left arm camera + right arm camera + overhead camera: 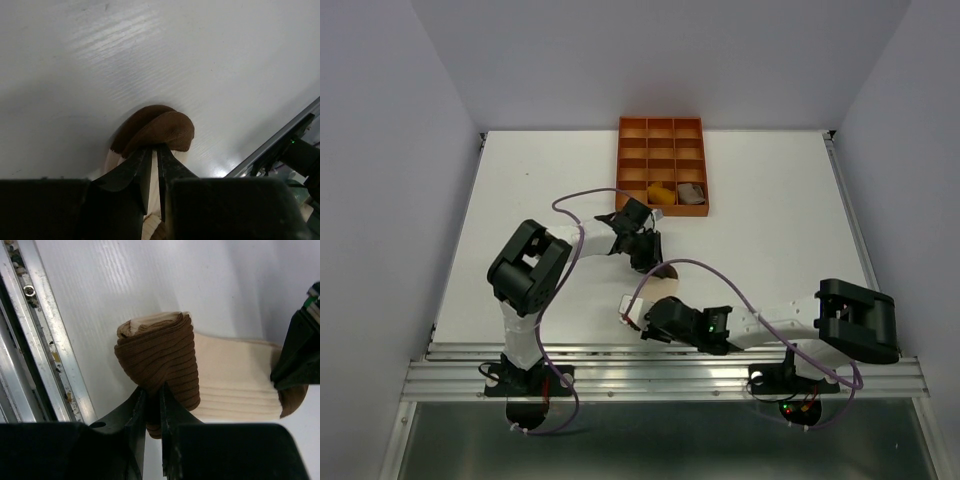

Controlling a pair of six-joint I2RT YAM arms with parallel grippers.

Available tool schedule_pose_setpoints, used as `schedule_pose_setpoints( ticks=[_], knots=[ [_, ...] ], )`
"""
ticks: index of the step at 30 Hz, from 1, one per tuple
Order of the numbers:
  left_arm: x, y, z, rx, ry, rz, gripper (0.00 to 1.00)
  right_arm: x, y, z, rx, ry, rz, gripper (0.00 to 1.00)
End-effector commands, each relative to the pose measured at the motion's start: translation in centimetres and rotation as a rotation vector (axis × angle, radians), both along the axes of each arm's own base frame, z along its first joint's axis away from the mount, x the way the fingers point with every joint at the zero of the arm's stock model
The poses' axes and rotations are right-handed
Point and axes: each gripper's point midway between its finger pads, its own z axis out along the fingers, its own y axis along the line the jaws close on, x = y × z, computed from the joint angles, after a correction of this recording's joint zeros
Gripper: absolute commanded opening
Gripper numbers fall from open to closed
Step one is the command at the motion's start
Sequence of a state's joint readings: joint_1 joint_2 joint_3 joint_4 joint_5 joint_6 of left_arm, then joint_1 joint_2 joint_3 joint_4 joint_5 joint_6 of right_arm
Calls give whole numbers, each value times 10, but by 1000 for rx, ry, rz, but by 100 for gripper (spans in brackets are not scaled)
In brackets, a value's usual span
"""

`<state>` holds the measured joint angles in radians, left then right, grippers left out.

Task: Roll the socks
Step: Roll the sock at the center of the board.

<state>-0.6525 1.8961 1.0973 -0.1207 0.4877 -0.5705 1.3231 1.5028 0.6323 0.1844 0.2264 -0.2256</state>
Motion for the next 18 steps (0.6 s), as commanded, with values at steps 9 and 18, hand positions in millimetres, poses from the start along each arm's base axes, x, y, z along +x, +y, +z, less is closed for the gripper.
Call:
schedule_pose_setpoints(
  ticks=[9,18],
  knots=[
    [28,43,-26,243,-85,147,20,-4,-6,20,158,457,-159,1],
    [34,36,-13,187,-113,148,19,16,-1,41,273,711,-137,1]
  ],
)
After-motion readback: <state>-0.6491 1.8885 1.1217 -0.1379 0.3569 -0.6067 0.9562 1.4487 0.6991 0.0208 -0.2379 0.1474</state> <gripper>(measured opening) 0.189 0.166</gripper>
